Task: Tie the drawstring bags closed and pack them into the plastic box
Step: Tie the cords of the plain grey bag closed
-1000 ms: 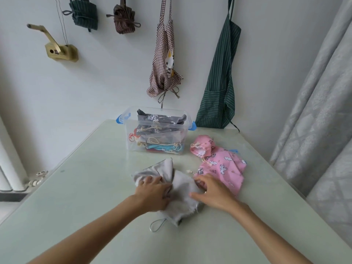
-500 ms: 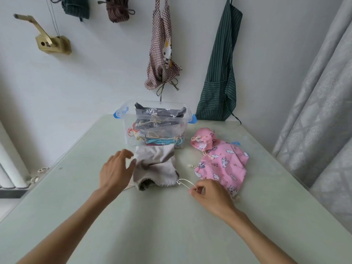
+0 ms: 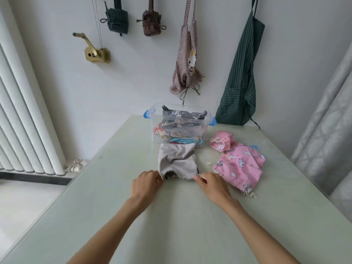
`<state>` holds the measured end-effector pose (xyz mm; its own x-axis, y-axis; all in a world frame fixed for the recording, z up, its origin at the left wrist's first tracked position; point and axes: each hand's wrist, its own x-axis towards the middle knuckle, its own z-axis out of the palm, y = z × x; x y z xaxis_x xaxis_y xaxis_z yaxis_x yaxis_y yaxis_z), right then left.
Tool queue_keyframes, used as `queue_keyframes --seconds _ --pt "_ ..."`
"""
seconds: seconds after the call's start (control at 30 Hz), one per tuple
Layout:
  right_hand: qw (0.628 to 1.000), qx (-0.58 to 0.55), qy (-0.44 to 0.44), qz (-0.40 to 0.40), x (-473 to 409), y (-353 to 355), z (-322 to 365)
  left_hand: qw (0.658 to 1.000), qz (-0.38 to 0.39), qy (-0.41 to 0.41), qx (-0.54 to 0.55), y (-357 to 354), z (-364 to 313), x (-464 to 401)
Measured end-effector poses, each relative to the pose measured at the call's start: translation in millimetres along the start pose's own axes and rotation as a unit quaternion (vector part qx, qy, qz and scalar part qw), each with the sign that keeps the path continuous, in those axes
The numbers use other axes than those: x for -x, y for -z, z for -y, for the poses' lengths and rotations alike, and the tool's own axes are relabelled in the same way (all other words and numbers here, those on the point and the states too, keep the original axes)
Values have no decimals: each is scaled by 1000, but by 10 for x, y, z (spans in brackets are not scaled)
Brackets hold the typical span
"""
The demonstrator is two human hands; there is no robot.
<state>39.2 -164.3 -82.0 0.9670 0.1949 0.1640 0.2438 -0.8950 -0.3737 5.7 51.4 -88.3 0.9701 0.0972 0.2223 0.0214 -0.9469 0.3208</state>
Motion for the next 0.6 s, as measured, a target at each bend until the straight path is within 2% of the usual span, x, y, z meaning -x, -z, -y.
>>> queue_keyframes --seconds 0.1,0.17,0.27,0.37,0.47,0.6 --pt "991 -128 -26 5 75 75 -155 991 8 -43 -125 51 100 7" --pt "988 -147 -45 15 139 169 -296 984 14 -40 -171 115 217 50" --pt "992 -80 -92 30 239 327 -515 984 6 -7 -178 193 459 90" --pt "990 25 -142 -1 343 490 -639 983 -11 16 -185 258 676 110" --pt "981 127 -142 -17 407 590 -608 981 -15 19 -192 327 773 107" --pt "981 142 -132 7 390 666 -540 980 42 22 -192 445 682 62"
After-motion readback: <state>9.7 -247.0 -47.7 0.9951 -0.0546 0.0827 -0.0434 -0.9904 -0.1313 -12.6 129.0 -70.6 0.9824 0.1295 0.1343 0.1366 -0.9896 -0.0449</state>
